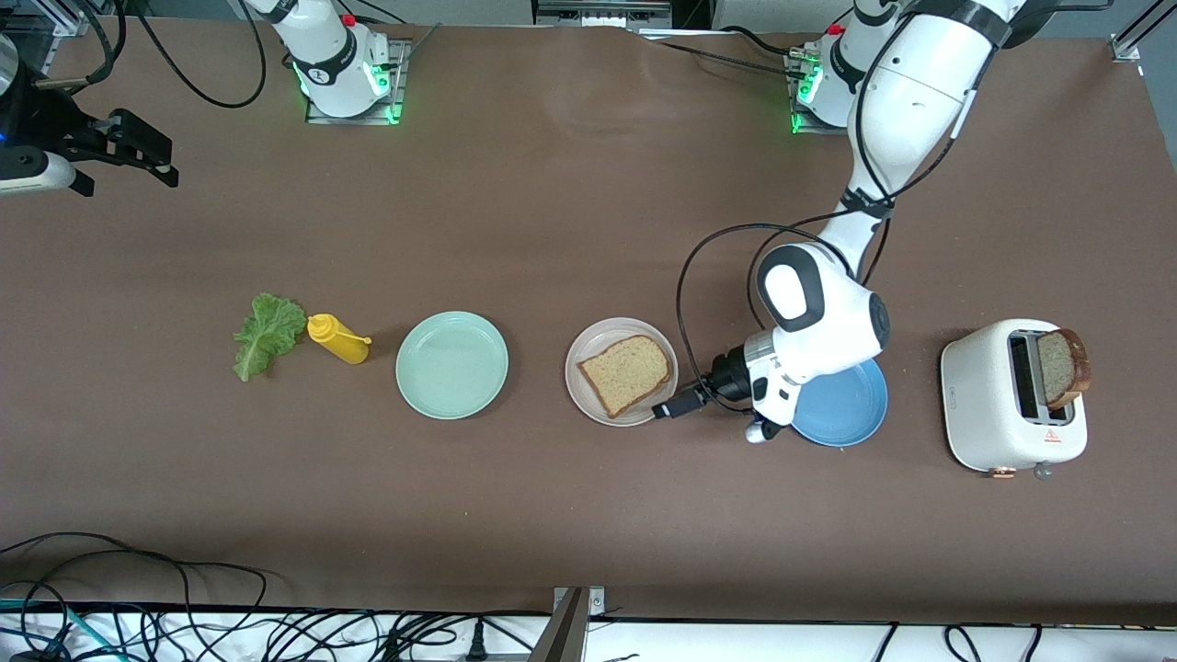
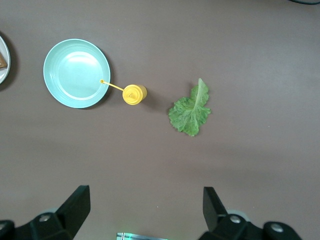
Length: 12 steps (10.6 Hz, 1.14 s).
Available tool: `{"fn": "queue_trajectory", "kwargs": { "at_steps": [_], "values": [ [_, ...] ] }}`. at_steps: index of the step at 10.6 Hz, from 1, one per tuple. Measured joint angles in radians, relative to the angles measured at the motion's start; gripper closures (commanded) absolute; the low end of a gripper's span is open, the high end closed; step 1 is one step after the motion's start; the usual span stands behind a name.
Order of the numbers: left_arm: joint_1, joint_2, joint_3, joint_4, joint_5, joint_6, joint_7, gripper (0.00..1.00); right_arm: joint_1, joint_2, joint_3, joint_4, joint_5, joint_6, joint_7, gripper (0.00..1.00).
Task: Make sandwich on beige plate with both arms
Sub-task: 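Release the bread on the beige plate and raise the left gripper, then lower the right gripper to the lettuce while the left gripper withdraws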
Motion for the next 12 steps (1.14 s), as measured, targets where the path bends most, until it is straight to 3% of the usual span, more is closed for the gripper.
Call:
{"fn": "queue_trajectory", "kwargs": {
  "at_steps": [4, 8, 12],
  "values": [
    [0.052, -0.061, 0.062, 0.010, 0.170, -0.091, 0.000, 0.00, -0.005, 0.008, -0.012, 0.000, 0.000, 0.031, 0.000, 0.00],
    [0.139, -0.145, 0.108, 0.010, 0.551, -0.277, -0.002, 0.00, -0.007, 0.111, -0.024, -0.006, -0.008, 0.070, -0.018, 0.00],
    [0.196, -0.190, 0.123, 0.010, 0.938, -0.382, 0.000, 0.00, -0.014, 0.202, -0.108, -0.030, -0.011, 0.080, -0.113, 0.00]
  ]
}}
